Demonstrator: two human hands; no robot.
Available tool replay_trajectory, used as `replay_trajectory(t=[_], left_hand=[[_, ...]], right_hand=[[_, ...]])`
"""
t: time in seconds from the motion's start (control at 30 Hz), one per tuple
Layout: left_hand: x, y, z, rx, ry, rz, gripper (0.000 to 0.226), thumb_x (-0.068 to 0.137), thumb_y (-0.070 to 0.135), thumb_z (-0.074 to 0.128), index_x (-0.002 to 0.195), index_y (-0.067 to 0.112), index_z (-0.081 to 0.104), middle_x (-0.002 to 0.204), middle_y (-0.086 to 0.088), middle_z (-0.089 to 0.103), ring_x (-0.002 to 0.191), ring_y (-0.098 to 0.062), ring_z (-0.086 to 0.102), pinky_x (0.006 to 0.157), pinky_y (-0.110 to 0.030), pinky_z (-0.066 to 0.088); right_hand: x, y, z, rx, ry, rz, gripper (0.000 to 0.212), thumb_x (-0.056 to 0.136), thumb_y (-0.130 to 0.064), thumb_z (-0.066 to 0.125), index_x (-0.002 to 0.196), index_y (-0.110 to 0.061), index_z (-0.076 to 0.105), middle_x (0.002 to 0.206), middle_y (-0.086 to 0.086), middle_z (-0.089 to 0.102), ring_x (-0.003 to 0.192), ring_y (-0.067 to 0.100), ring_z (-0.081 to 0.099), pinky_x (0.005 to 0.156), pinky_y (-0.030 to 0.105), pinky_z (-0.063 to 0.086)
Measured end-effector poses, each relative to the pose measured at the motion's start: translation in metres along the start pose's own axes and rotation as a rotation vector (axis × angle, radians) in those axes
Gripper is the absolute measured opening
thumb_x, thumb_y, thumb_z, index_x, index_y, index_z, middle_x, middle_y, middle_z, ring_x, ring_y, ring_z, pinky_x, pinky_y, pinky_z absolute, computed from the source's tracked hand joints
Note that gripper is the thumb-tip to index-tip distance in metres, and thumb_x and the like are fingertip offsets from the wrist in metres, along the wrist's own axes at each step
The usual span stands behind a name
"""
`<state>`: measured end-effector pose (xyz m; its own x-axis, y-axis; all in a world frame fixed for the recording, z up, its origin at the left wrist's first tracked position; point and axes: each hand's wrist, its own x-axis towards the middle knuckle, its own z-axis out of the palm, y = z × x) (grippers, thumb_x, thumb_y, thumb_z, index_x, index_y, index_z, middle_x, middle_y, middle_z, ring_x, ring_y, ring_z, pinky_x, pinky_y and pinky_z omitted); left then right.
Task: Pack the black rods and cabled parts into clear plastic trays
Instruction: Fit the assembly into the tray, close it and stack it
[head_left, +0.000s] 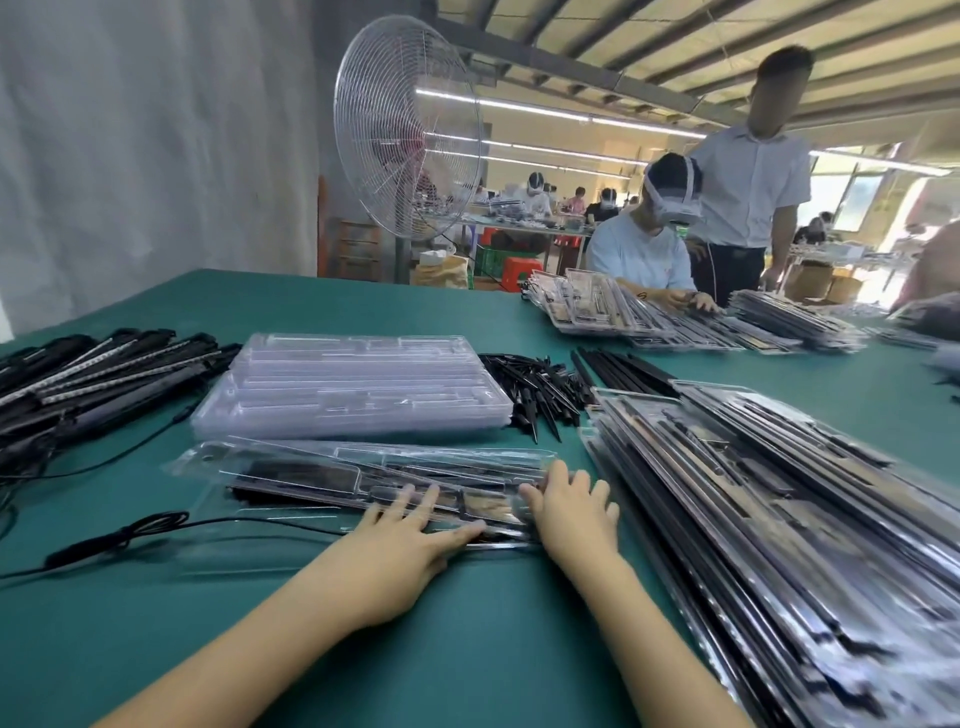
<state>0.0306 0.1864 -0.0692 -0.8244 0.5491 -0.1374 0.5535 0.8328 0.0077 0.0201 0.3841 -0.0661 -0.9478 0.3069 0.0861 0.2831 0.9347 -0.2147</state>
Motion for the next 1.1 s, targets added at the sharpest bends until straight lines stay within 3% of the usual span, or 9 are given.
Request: replay_trajectory(t=[0.2, 0.37, 0.47, 0.63, 0.8, 0.9, 0.97, 1.03, 1.1], left_hand=[[-0.002, 0.001, -0.005, -0.008, -0.015, -0.001, 0.047, 0.103, 0.038, 0.018, 0.142, 0.059, 0.001, 0.158, -0.002, -0.018, 0.145, -0.029, -0.014, 0.117, -0.046, -0.001], [-0.003, 0.006, -0.003, 0.032, -0.011, -0.043, 0.047, 0.104, 0.038, 0.017, 0.142, 0.057, -0.001, 0.157, -0.012, -0.018, 0.145, -0.031, -0.014, 0.117, -0.048, 0.0], [-0.003, 0.008, -0.003, 0.037, -0.017, -0.066, 0.048, 0.104, 0.035, 0.017, 0.143, 0.056, -0.002, 0.157, -0.016, -0.016, 0.145, -0.032, -0.014, 0.117, -0.047, -0.001], [-0.008, 0.014, -0.005, 0.051, -0.009, -0.082, 0.05, 0.105, 0.031, 0.018, 0.144, 0.053, -0.005, 0.156, -0.019, -0.014, 0.145, -0.031, -0.015, 0.118, -0.044, -0.001], [-0.014, 0.017, -0.018, 0.222, -0.011, -0.046, 0.054, 0.104, 0.033, 0.022, 0.151, 0.03, -0.003, 0.158, -0.015, -0.007, 0.146, -0.027, -0.008, 0.118, -0.041, -0.001], [-0.019, 0.016, -0.03, 0.258, -0.031, -0.054, 0.05, 0.103, 0.035, 0.027, 0.15, 0.017, 0.021, 0.156, -0.012, 0.02, 0.143, -0.028, 0.02, 0.117, -0.041, 0.02], [-0.028, 0.012, -0.042, 0.195, 0.028, 0.027, 0.042, 0.101, 0.039, 0.03, 0.135, 0.02, 0.045, 0.135, -0.004, 0.052, 0.122, -0.024, 0.05, 0.101, -0.039, 0.041], [-0.034, 0.007, -0.056, -0.039, 0.095, 0.149, 0.037, 0.098, 0.045, 0.034, 0.117, 0.028, 0.061, 0.109, 0.005, 0.068, 0.099, -0.015, 0.062, 0.087, -0.033, 0.049], [-0.031, 0.002, -0.065, -0.461, 0.232, 0.247, 0.029, 0.093, 0.051, 0.04, 0.109, 0.044, 0.063, 0.104, 0.014, 0.07, 0.096, -0.003, 0.064, 0.085, -0.028, 0.05]], right_hand=[[-0.003, 0.011, 0.005, 0.223, 0.082, 0.006, 0.042, 0.096, -0.053, 0.031, 0.118, -0.021, 0.046, 0.131, 0.003, 0.048, 0.12, 0.026, 0.035, 0.097, 0.039, 0.029], [-0.004, 0.012, 0.009, 0.205, 0.044, -0.061, 0.057, 0.095, -0.06, 0.02, 0.145, -0.033, 0.026, 0.152, -0.002, 0.027, 0.135, 0.023, 0.025, 0.107, 0.046, 0.018], [-0.001, 0.012, 0.008, 0.158, -0.033, -0.073, 0.057, 0.092, -0.065, 0.021, 0.144, -0.04, 0.027, 0.157, 0.0, 0.017, 0.14, 0.022, 0.018, 0.109, 0.048, 0.012], [0.002, 0.014, 0.005, 0.124, -0.061, -0.093, 0.059, 0.093, -0.063, 0.023, 0.145, -0.037, 0.027, 0.157, 0.003, 0.017, 0.14, 0.022, 0.019, 0.108, 0.045, 0.015], [0.003, 0.014, 0.003, 0.122, -0.069, -0.106, 0.059, 0.094, -0.062, 0.023, 0.146, -0.034, 0.027, 0.155, 0.005, 0.02, 0.139, 0.025, 0.018, 0.108, 0.046, 0.016], [0.004, 0.015, 0.004, 0.129, -0.06, -0.099, 0.058, 0.094, -0.061, 0.024, 0.145, -0.033, 0.029, 0.152, 0.007, 0.026, 0.137, 0.025, 0.02, 0.107, 0.045, 0.018], [0.004, 0.014, 0.004, 0.112, -0.043, -0.091, 0.057, 0.093, -0.062, 0.026, 0.143, -0.033, 0.032, 0.146, 0.01, 0.032, 0.134, 0.026, 0.023, 0.105, 0.042, 0.02], [0.005, 0.013, 0.006, 0.1, -0.034, -0.084, 0.058, 0.092, -0.063, 0.028, 0.142, -0.033, 0.033, 0.142, 0.011, 0.034, 0.131, 0.026, 0.025, 0.104, 0.04, 0.021], [0.006, 0.012, 0.006, 0.127, -0.039, -0.072, 0.059, 0.091, -0.063, 0.03, 0.142, -0.034, 0.034, 0.142, 0.01, 0.033, 0.131, 0.026, 0.025, 0.104, 0.04, 0.021]])
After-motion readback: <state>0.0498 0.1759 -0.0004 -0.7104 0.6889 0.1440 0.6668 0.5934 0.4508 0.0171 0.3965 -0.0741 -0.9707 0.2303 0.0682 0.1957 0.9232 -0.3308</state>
